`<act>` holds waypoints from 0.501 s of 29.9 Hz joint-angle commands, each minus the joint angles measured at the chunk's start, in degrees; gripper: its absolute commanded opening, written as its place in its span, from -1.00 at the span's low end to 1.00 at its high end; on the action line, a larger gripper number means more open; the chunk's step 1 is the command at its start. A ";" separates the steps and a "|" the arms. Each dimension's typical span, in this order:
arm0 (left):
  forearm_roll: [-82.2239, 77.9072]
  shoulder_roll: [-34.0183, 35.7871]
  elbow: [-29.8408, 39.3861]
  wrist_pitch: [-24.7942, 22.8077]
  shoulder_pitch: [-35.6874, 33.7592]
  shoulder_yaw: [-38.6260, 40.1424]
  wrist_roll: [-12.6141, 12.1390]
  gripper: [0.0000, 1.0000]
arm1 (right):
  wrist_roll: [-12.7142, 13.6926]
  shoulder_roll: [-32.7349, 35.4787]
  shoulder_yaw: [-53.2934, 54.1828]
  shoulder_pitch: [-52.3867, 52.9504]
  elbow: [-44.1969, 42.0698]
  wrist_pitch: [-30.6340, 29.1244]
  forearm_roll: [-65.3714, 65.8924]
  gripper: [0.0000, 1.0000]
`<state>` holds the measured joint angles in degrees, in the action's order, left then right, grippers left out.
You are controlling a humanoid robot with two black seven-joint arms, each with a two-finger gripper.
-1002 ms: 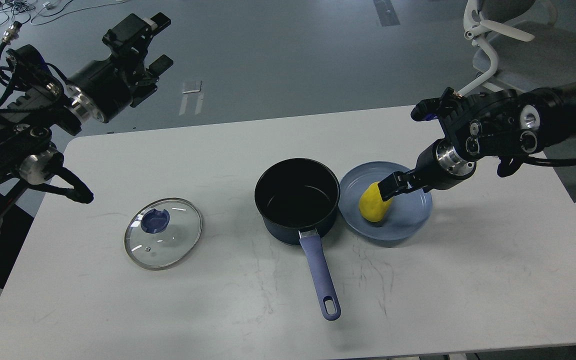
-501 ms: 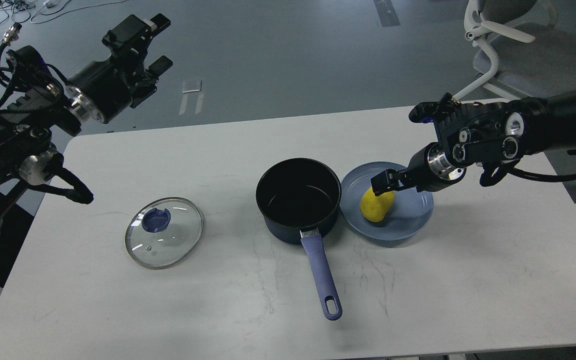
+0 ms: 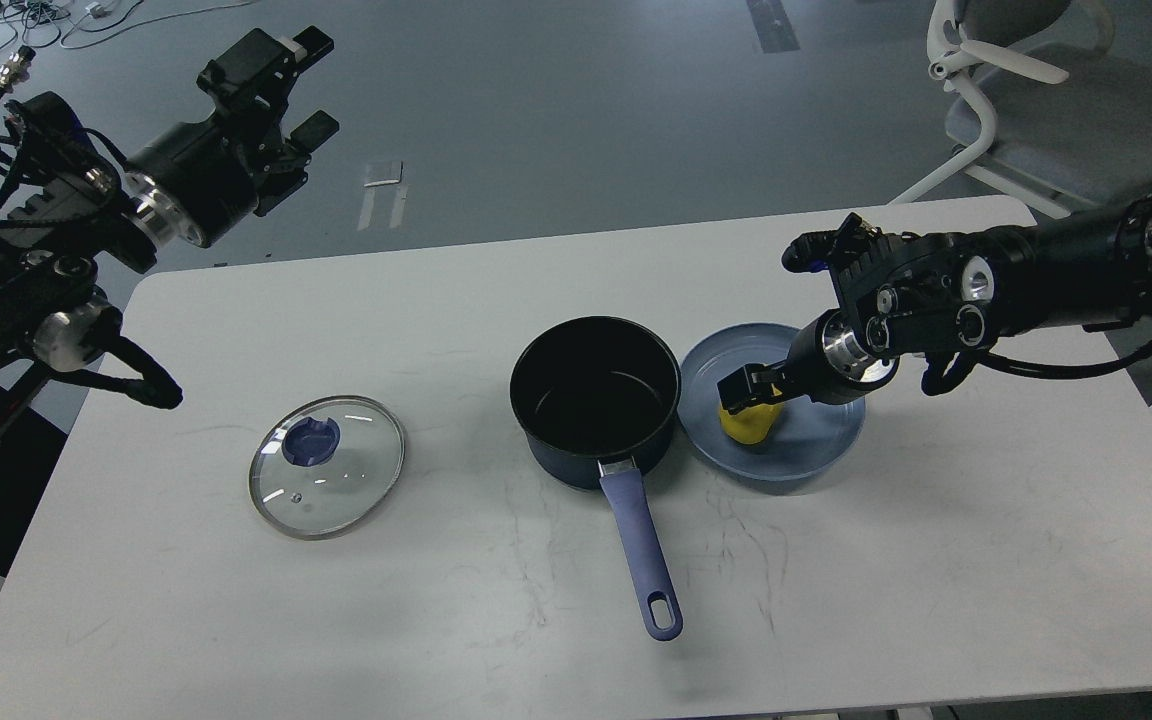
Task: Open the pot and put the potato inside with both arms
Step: 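Reach the right gripper down to the yellow potato and grasp it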
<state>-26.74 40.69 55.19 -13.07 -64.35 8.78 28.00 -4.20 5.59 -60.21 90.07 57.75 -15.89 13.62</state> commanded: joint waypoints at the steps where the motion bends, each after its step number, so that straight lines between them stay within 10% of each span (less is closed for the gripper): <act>1: 0.02 0.09 0.00 0.06 0.01 0.01 0.00 0.95 | 0.07 -0.32 0.01 -0.59 -0.79 0.16 0.00 0.98; 11: 0.02 0.18 0.00 0.15 0.27 0.01 0.00 0.95 | 0.77 -2.17 0.10 -2.70 -2.90 2.01 0.00 0.80; 15: 0.02 0.18 0.00 0.06 0.27 0.01 0.00 0.95 | 1.83 -2.17 0.10 -2.70 -2.90 2.01 0.00 0.03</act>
<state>-26.74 40.88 55.20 -12.94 -64.09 8.79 28.00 -2.96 3.38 -60.11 87.37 54.85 -13.90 13.62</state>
